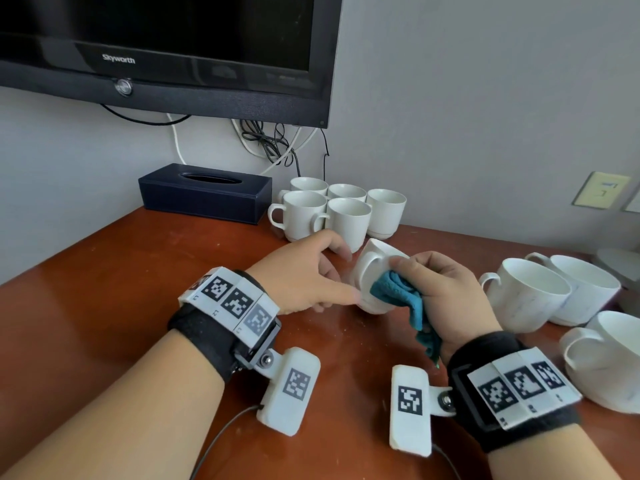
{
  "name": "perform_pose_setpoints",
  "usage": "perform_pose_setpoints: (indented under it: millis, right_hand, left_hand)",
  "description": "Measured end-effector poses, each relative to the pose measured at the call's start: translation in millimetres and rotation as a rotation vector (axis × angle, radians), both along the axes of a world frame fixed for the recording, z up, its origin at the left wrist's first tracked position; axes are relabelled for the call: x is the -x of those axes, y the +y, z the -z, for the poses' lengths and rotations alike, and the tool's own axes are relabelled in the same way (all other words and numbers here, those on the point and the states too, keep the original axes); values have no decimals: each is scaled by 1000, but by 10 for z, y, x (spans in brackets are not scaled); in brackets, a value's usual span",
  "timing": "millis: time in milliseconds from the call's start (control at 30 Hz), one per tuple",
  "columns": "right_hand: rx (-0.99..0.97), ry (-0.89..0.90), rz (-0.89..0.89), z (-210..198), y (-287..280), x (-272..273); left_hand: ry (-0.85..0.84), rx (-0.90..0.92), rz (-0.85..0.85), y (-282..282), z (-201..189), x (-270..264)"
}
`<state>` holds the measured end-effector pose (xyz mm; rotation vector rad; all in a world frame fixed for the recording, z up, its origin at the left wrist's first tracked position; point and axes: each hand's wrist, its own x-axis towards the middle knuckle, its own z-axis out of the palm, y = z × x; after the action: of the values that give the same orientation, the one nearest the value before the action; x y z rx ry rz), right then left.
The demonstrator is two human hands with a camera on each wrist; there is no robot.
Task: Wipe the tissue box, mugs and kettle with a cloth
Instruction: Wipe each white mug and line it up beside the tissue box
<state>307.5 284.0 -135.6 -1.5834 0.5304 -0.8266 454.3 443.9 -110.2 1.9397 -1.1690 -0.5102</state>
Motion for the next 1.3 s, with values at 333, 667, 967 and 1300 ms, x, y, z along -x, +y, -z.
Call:
perform_pose_setpoints:
  millis: [333,667,967,1300]
  right_hand:
    - [73,38,31,12,58,-26]
    - [128,119,-94,79,27,-79]
    - [118,149,6,91,-144,-109]
    - [80,225,73,-7,-382,-218]
  left_hand:
    - [97,124,-76,-66,29,67]
    - [63,66,-228,-153,227,-34]
    - [11,16,-281,-491,186,22]
    - [-2,-71,-158,-858,92,36]
